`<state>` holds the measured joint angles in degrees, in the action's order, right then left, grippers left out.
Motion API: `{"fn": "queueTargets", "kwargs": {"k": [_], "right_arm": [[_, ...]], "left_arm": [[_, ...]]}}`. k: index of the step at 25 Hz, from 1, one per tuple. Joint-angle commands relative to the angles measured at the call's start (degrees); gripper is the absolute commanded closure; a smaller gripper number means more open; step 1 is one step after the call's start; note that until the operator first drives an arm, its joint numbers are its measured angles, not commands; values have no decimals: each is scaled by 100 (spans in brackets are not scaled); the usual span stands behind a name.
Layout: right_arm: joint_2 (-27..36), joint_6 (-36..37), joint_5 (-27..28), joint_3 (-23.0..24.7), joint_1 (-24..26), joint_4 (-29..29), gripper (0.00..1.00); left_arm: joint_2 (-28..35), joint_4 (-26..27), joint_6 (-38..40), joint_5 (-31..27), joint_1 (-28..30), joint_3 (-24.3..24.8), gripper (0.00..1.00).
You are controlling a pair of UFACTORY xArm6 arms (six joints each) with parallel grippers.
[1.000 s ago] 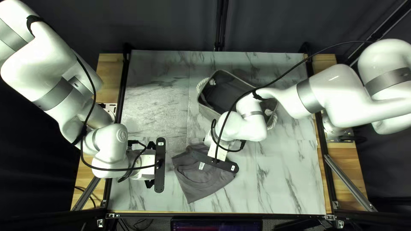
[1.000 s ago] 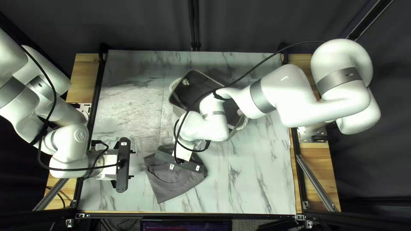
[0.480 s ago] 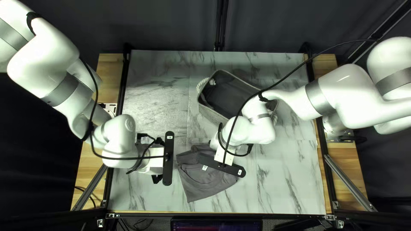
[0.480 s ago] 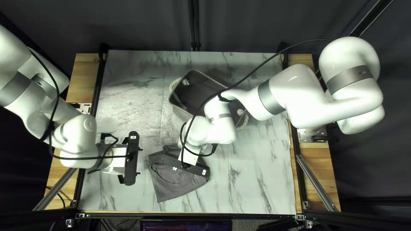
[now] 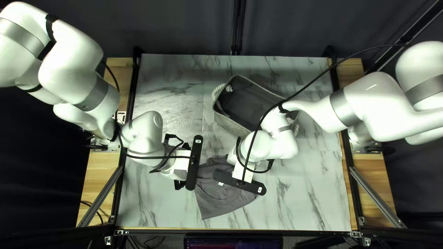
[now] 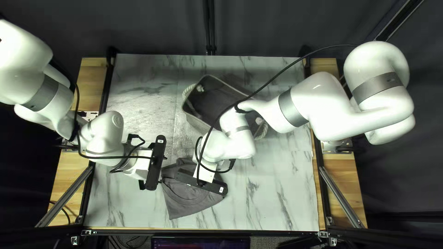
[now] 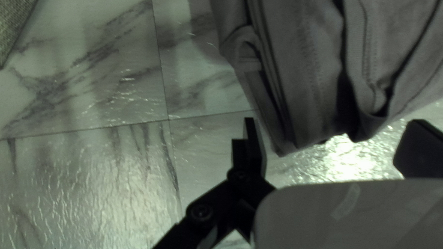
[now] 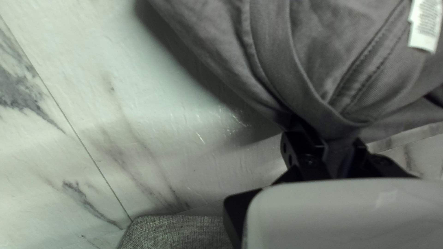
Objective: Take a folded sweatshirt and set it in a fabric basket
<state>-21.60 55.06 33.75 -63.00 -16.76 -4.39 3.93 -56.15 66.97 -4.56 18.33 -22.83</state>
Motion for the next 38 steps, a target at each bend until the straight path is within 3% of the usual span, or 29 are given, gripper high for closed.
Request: {"fn": "queueTargets", "kwargs": {"k": [1,3,6,8,13,15,25,27,31,33,38], "right_arm": [[4,-91,17,-3,-14,-78,100],[-25,-110,38,-41,-23,-91,100],[-31,-128,61,-60,-36,-101,100],[-24,-121,61,-54,-30,-99,100],[-33,-103,73,-73,-28,-89,100],[-37,-88,77,-77,-24,-79,100],[33,-110,31,19,-12,-106,100],[34,-123,30,23,-12,-114,100],[76,-161,20,76,-13,-140,100],[111,-189,7,124,-18,-159,100],[183,-284,-14,211,-36,-218,100]], "left_arm": [[-443,-788,681,259,-165,-309,0],[-564,-1225,1020,365,-291,-403,0],[-921,-3178,2786,530,-508,-834,0],[-1013,-4091,3659,574,-538,-1018,0],[-1076,-5093,4676,536,-479,-1181,0],[-1072,-5180,4759,537,-473,-1187,0],[-841,-4668,4315,458,-406,-920,0],[-777,-3983,3668,428,-395,-798,0],[-594,-1324,1232,245,-190,-452,0],[-515,-477,454,151,-85,-379,0],[-492,341,-310,51,15,-368,0]]}}
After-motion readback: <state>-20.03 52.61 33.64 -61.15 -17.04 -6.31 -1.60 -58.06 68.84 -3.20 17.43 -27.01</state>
